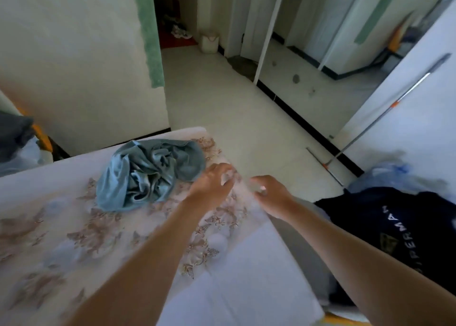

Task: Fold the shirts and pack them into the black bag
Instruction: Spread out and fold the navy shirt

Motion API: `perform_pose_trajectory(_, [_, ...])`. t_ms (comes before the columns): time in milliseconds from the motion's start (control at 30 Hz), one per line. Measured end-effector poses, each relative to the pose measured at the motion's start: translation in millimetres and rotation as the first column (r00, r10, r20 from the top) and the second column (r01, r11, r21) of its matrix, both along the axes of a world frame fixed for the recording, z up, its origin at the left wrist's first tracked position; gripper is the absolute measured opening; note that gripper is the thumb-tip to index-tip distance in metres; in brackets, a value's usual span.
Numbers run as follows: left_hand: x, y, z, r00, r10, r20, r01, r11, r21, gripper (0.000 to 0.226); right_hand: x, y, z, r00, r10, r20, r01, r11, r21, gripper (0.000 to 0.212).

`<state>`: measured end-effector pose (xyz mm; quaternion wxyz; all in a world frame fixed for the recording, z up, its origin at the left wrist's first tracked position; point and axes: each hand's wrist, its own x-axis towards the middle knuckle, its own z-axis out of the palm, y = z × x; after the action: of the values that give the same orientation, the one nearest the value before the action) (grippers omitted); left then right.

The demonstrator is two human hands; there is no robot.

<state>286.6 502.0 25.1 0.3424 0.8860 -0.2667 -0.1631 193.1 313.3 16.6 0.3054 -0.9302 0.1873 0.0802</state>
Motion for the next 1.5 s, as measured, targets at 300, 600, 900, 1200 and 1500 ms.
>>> perform_pose_trajectory(300, [-162, -241, -13, 0.898, -0.412, -0.153, 0.411, 0.911, -0.035, 0.035, -230, -236, 3, 0.957, -0.286, -0.054, 0.262, 0.928, -0.264, 0.04])
perform_pose_trajectory(600, [-308, -374, -40, 0.617, -0.713, -0.333, 0.757, 0.653, 0.002, 0.037, -383, -312, -26, 0.87, -0.477, -0.127, 0.431, 0.86, -0.274, 0.085])
perform_pose_trajectory(900, [-371, -414, -86, 0.666, -0.719, -0.198, 0.744, 0.659, 0.109, 0.032, -420, -316, -41, 0.741, -0.67, 0.047, 0.658, 0.738, 0.152, 0.097])
perform_pose_trajectory(1200, [-354, -413, -90, 0.766, -0.593, -0.248, 0.599, 0.799, -0.058, 0.006, -414, -315, -40, 0.601, -0.796, -0.074, 0.799, 0.601, 0.032, 0.077])
perform_pose_trajectory(1500, [-314, -433, -18, 0.618, -0.786, 0.005, 0.783, 0.615, -0.093, 0.112, -377, -312, 14, 0.714, -0.599, 0.361, 0.619, 0.782, 0.073, 0.032])
